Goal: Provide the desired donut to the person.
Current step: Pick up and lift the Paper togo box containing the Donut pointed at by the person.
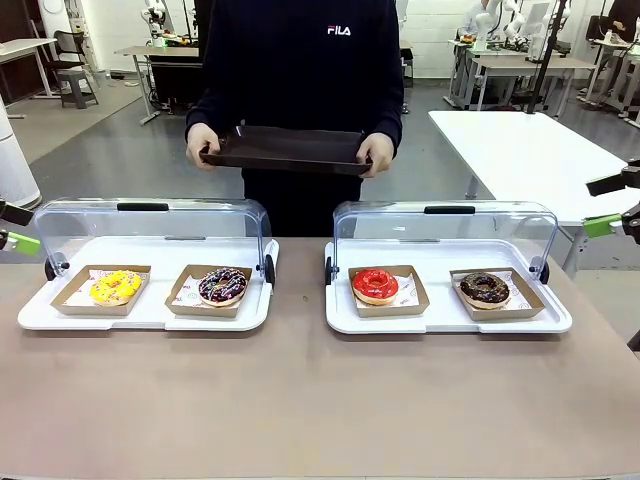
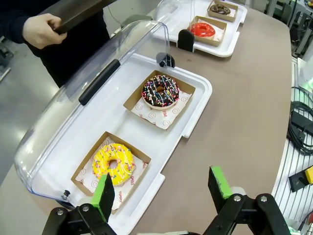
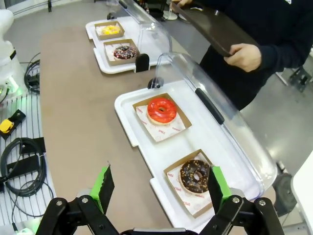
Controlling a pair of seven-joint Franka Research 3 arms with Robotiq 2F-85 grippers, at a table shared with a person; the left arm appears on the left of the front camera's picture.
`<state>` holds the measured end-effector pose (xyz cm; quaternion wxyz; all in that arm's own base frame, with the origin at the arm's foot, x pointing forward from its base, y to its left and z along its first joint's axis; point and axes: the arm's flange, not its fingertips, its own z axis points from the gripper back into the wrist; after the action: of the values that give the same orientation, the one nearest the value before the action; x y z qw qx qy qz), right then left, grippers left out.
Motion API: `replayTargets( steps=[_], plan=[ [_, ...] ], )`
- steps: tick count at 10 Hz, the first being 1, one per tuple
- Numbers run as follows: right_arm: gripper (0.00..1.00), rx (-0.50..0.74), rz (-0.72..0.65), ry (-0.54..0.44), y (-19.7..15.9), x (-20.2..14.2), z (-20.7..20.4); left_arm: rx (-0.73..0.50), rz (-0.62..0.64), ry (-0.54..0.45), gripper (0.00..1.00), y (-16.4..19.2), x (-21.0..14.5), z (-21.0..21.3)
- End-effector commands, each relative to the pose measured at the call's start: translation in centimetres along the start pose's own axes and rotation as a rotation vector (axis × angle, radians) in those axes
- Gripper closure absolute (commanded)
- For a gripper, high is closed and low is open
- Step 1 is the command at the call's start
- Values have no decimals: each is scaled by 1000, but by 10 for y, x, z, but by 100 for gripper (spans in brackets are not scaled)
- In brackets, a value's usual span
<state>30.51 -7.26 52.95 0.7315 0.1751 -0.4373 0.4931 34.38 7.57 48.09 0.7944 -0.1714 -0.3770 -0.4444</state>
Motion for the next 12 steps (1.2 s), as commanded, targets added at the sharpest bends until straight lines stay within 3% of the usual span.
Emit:
replayTargets(
  steps=[1,4,6,7,8,12],
  plan=[
    [0,5,17,-20,39,-23,-17,12,-38,-32,0,-66,-38,-17],
    [0,7,28,-18,40,-22,-16,35,-51,-75,0,-69,-37,-8],
    [0,-9,34,-24,40,-20,-17,28,-35,-47,0,-69,-35,-11],
    [0,62,71,-3,42,-20,-23,-6,-69,-9,0,-70,-33,-17],
    [0,4,17,-2,2,-1,3,24,-31,-42,0,-2,2,14],
    [0,4,17,-2,2,-1,3,24,-31,-42,0,-2,2,14]
  ],
)
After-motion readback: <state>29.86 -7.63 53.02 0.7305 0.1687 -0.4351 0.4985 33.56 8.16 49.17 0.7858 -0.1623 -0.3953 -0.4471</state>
